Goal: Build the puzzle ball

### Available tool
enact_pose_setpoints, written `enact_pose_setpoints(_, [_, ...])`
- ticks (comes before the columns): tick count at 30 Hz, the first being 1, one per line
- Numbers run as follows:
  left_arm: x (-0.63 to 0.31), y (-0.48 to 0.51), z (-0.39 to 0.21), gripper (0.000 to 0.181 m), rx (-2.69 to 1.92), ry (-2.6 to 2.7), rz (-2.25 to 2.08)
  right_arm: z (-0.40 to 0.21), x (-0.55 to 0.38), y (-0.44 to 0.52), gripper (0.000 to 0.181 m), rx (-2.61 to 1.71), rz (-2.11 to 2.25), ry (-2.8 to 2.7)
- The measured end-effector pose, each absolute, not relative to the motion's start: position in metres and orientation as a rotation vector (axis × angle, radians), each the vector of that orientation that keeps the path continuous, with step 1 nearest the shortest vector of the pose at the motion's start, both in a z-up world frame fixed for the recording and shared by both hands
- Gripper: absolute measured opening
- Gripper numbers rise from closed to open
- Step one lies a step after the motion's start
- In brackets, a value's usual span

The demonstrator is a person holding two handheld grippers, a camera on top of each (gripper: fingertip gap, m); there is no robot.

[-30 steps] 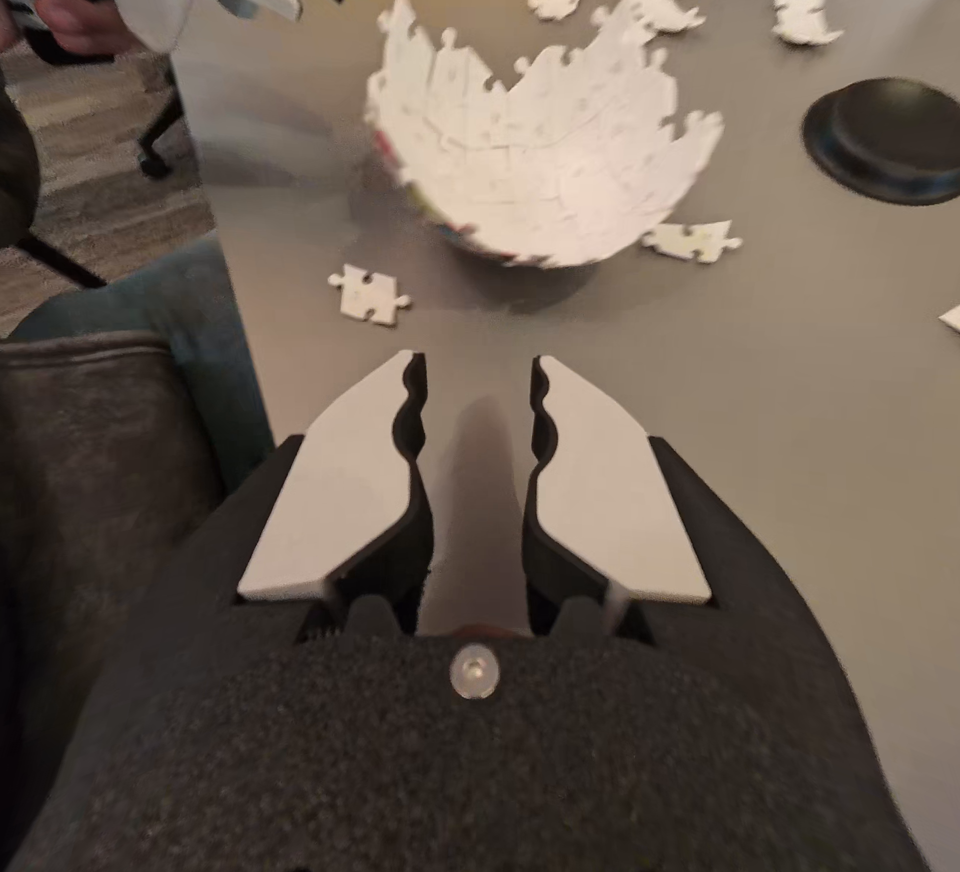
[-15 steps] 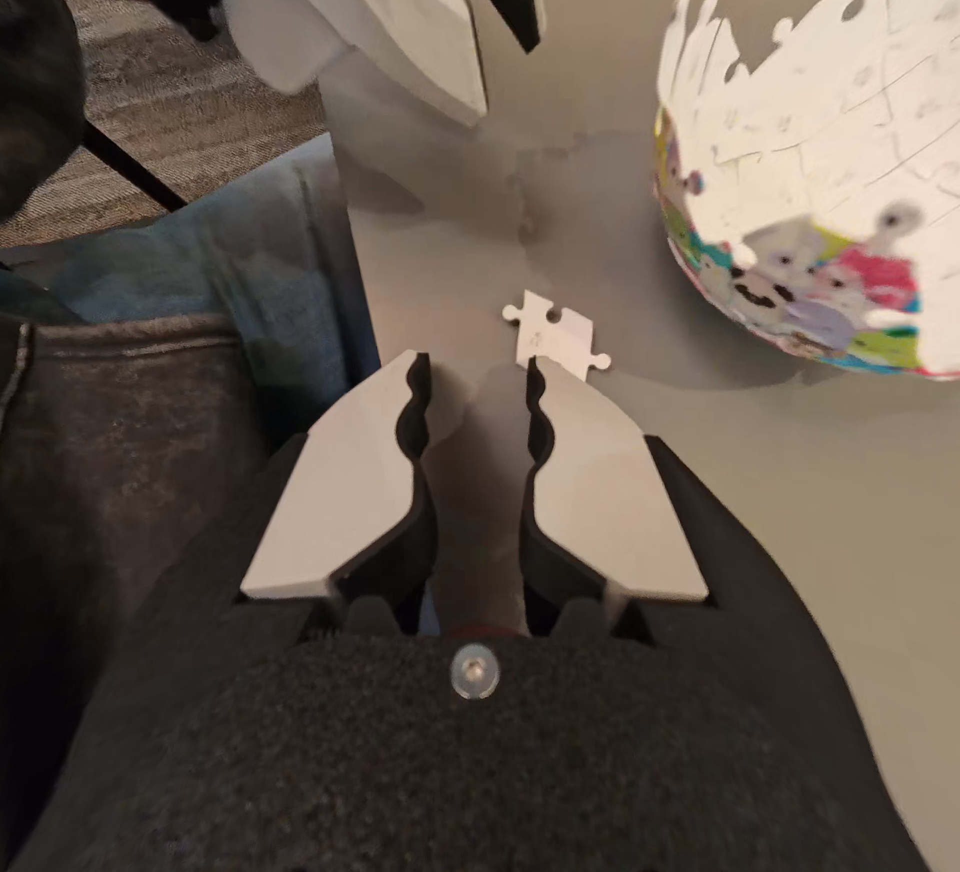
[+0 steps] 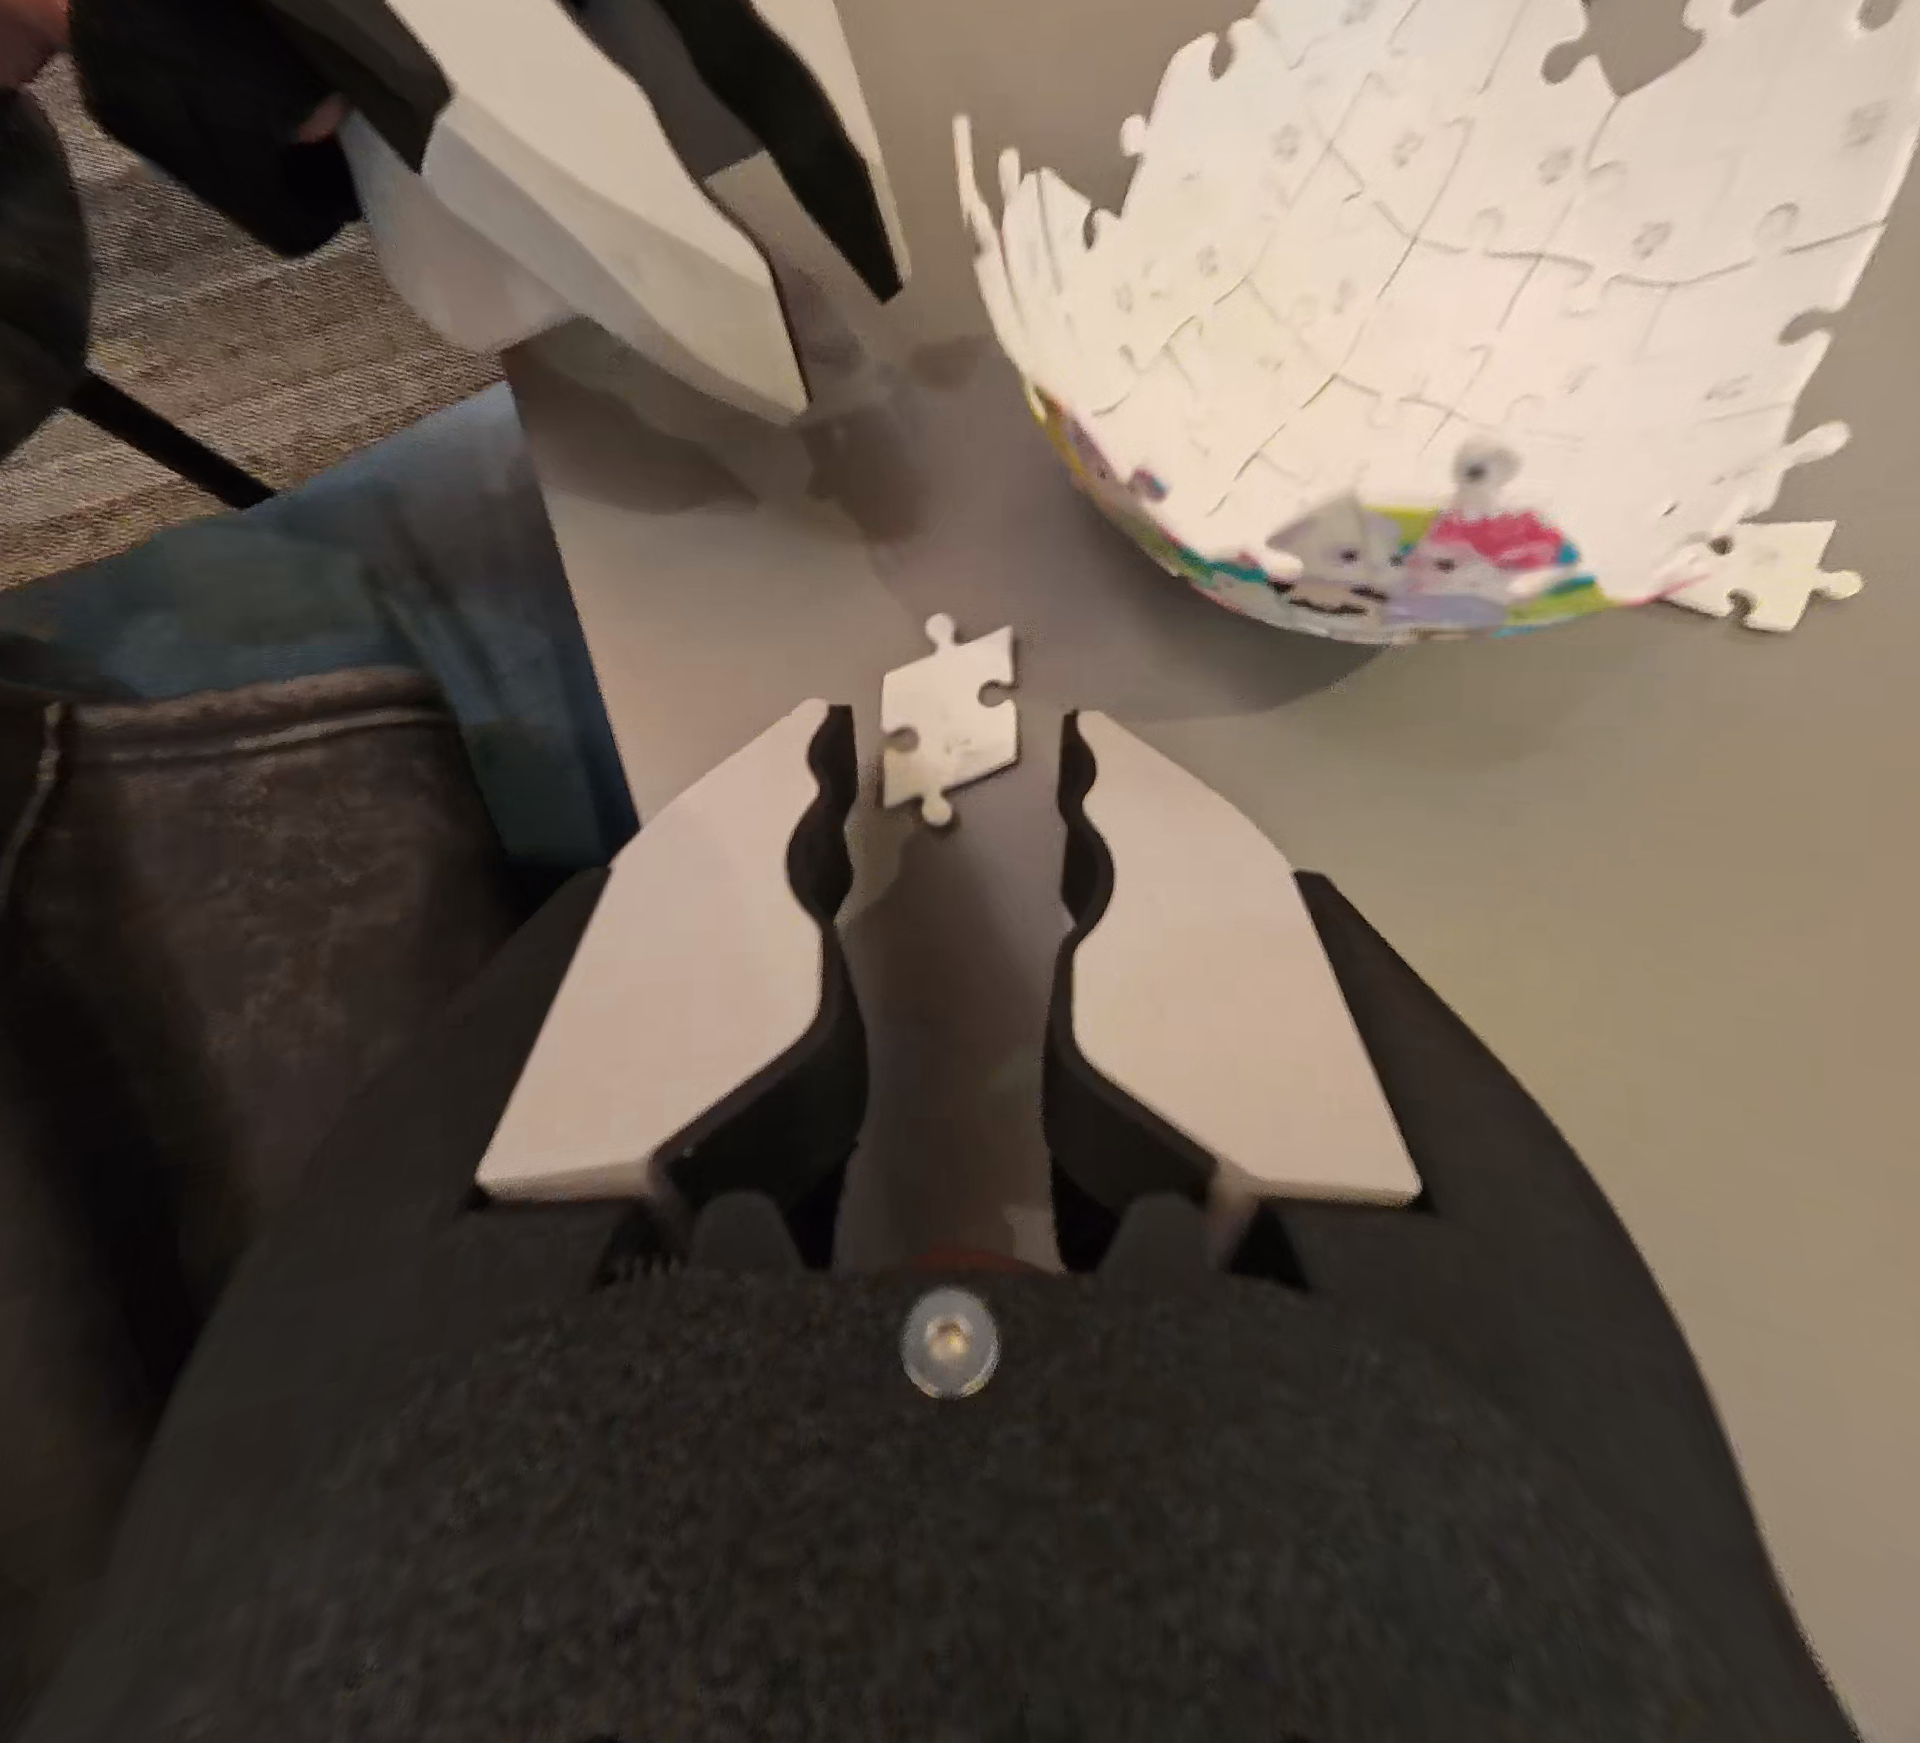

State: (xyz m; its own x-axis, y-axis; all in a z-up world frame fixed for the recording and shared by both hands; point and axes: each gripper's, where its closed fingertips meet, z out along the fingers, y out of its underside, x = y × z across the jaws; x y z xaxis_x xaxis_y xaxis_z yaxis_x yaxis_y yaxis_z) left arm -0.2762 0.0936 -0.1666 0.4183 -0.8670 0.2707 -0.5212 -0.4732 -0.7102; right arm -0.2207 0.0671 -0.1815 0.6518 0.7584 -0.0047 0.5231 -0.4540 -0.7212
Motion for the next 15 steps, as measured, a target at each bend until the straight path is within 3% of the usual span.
enact_pose_setpoints(15, [-0.277, 0.089, -0.166, 0.035, -2.172, 1.148, -0.936, -0.194, -0.219, 0.070, 0.029, -2.188, 0.283, -1.080])
